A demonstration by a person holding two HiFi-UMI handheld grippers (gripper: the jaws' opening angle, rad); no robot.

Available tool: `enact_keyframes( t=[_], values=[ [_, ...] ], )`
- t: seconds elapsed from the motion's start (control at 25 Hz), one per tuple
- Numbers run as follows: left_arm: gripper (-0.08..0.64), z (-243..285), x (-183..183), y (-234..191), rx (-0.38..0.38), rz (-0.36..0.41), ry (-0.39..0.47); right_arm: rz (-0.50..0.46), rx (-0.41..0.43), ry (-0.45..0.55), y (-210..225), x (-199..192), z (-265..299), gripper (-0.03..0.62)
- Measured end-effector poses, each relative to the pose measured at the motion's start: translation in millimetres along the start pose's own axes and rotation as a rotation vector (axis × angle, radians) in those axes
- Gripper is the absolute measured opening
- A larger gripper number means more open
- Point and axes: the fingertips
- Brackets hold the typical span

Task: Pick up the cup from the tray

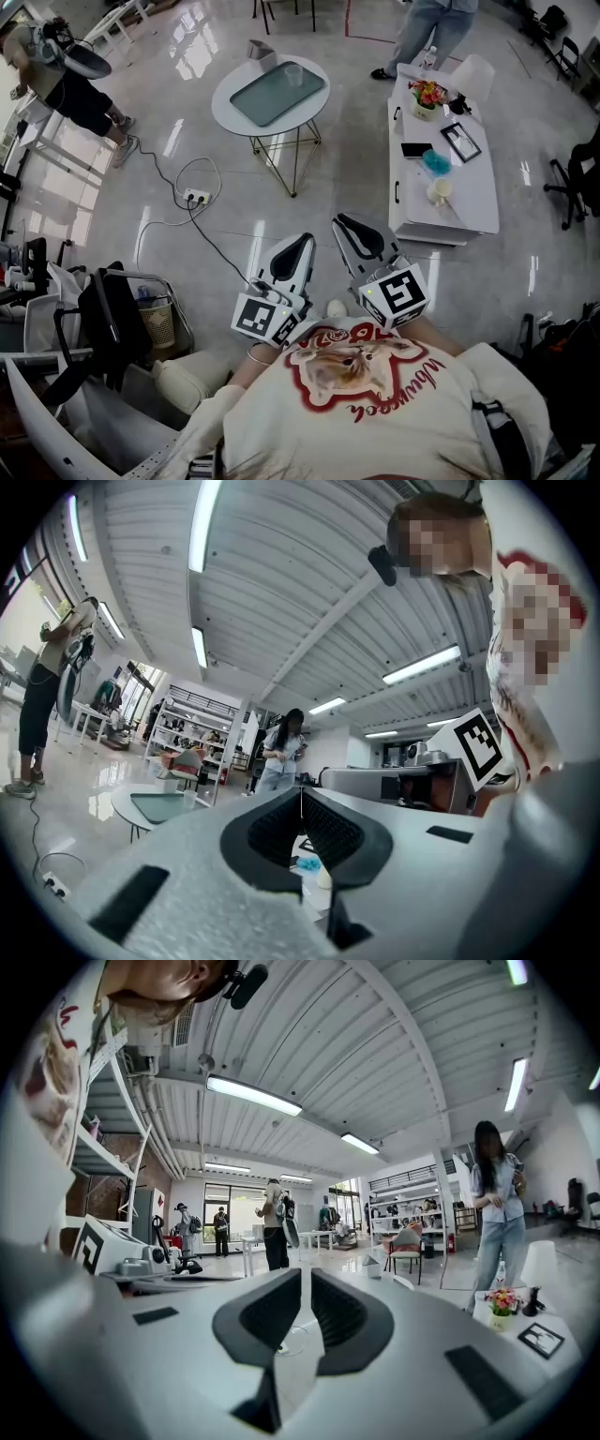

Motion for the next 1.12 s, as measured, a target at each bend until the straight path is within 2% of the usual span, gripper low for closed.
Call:
enact_keyframes(
  t=[0.2,0.52,0.84,1.12],
  values=[
    [0.015,8.6,-5.0,9.9,0.008,0.001,-0.008,0.003,0.016,-0.013,11.3,-3.9,-4.9,0.051],
    [0.015,15.4,-8.2,0.1,0.028,-0.004,-0.023,0.019,0.026,-0.016,23.4,-5.3,7.0,0.051],
    [0.015,42.2,-4.2,-42.3,0.022,0.007,-0.011,0.021,0.012,-0.003,42.1,-0.2,48.2,0.051],
    [0.015,89.0,3.0,-95.8,-0.034,0.019,-0.002,0.018,-0.033,0.005,72.5,6.0,104.5,0.051]
  ],
)
Point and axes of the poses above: the fingertips, and each gripper's own axes: z forward along the fingers, y to its right, x out of its top, and after that the axes turned 2 degrees about z, right-handed
